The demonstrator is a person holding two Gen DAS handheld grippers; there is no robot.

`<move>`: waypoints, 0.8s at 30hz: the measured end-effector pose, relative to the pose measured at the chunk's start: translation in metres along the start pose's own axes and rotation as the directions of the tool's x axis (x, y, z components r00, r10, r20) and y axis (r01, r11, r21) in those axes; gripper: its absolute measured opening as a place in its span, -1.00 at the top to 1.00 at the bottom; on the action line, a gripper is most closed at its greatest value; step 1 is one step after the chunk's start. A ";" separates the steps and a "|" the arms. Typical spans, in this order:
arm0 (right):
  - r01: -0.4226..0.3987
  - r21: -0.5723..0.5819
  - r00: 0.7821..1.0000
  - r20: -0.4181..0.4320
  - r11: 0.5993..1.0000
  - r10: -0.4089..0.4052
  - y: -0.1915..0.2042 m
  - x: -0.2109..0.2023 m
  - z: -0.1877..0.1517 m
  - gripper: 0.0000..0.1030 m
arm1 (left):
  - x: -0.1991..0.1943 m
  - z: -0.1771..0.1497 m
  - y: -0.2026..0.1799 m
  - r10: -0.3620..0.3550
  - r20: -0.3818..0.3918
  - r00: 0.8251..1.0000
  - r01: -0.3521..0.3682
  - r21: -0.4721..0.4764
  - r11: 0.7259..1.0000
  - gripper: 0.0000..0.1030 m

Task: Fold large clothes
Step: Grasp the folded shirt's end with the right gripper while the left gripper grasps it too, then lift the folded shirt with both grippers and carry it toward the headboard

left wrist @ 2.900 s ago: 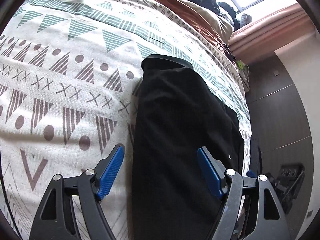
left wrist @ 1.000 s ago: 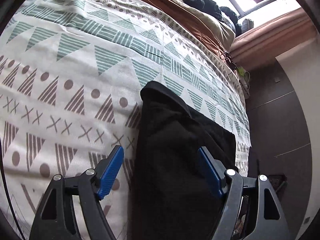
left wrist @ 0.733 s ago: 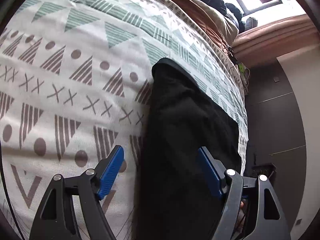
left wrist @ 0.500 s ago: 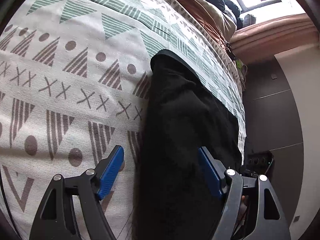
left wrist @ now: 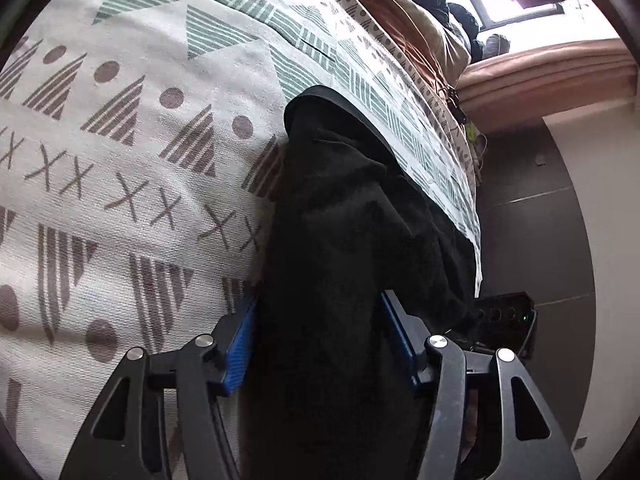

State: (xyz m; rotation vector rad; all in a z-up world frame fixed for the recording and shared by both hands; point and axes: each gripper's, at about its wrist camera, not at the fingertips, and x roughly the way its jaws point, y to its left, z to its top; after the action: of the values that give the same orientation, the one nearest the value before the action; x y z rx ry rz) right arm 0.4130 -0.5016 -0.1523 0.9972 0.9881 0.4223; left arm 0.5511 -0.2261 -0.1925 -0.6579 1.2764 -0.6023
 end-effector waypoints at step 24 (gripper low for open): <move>0.162 -0.274 0.971 0.216 0.948 -0.103 0.172 -0.059 -0.101 0.72 | -0.148 -0.047 -0.073 -0.247 0.160 0.956 0.213 0.203 0.956 0.36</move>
State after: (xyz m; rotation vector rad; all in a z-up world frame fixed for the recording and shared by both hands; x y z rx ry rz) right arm 0.3177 -0.4043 0.0049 0.6872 0.7804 0.3357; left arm 0.4738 -0.1732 -0.0487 -0.6973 0.9650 -0.8226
